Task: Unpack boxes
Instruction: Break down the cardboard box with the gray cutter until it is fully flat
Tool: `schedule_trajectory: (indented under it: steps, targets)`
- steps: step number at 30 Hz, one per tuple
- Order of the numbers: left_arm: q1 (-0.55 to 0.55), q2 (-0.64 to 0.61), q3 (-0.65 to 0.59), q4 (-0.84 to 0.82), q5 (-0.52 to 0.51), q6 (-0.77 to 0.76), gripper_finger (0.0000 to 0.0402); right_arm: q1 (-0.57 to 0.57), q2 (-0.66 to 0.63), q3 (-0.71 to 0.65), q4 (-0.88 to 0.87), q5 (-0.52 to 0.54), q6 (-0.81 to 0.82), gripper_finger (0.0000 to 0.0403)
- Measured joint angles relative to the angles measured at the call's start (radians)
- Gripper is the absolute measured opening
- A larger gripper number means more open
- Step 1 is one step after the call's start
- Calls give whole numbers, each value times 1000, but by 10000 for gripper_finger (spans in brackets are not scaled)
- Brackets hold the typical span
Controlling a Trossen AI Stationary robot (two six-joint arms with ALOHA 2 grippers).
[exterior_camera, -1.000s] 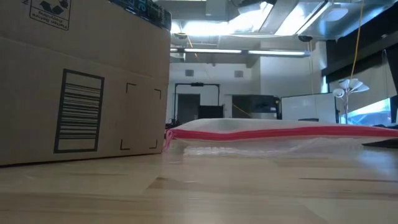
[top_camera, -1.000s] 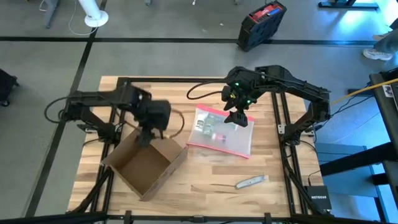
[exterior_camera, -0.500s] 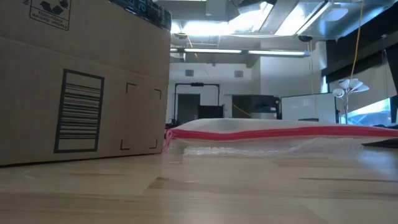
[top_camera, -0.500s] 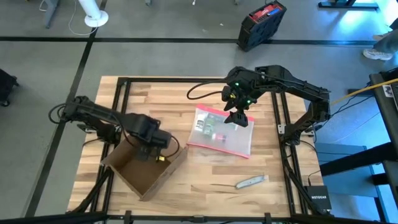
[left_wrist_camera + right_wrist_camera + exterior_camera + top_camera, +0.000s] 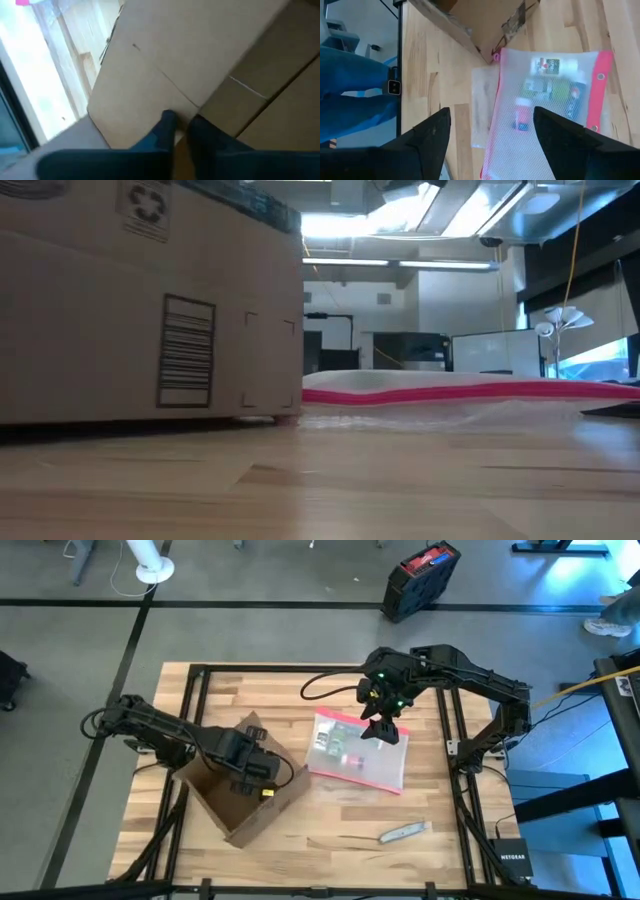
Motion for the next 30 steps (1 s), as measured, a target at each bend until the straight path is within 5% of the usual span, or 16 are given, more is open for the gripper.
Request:
schedule_trajectory:
  steps: [12,20,30]
  targets:
    - [99,-165,95,55,-81,65,1,0,0,0,-109,-8,20,275]
    - [166,-275,138,99,12,66,0,6,0,-16,-169,3,23,275]
    - [156,-359,147,109,-133,56,0,70,-1,-249,-126,36,55,275]
